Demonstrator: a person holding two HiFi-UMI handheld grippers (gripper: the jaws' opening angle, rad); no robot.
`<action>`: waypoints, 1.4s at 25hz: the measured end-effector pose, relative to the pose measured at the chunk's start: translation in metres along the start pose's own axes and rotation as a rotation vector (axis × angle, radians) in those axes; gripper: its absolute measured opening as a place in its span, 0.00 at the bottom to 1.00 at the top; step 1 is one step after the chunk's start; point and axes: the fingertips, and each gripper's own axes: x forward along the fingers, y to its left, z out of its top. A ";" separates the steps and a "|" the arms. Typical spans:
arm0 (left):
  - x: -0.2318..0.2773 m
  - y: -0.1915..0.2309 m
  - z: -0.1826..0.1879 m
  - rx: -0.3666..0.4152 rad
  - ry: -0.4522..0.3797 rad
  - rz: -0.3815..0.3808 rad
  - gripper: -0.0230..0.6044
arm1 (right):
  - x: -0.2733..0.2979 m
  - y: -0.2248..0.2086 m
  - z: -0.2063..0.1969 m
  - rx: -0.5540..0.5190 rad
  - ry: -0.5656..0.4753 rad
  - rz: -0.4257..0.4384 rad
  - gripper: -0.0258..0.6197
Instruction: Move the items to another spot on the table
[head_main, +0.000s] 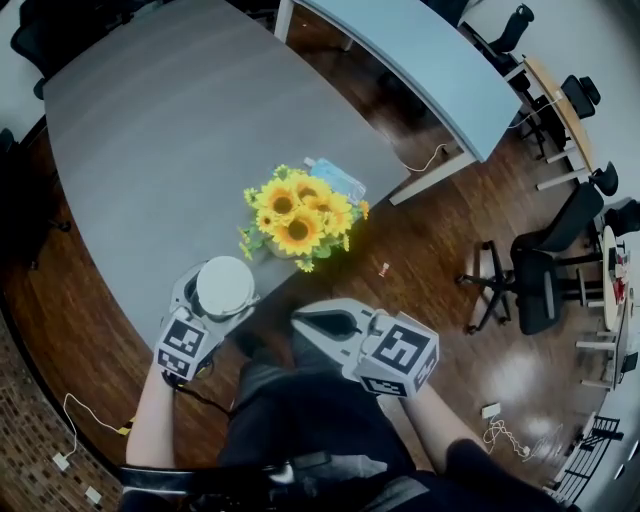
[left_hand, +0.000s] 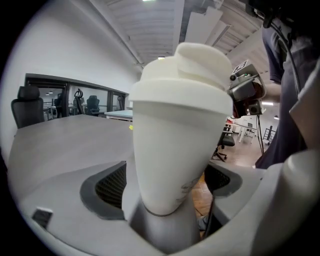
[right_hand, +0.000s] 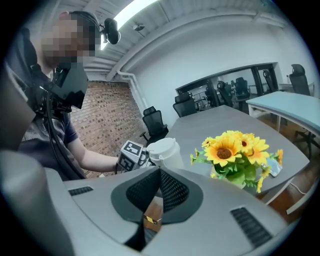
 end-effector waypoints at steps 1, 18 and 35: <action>0.002 0.001 0.000 0.001 0.001 -0.004 0.80 | -0.001 0.000 -0.002 0.003 0.005 -0.002 0.01; 0.030 -0.004 -0.001 -0.027 -0.040 -0.035 0.75 | -0.012 -0.017 -0.011 0.028 0.037 -0.030 0.01; -0.008 -0.011 0.017 -0.388 -0.162 -0.023 0.71 | -0.006 -0.013 0.003 -0.014 -0.031 0.023 0.01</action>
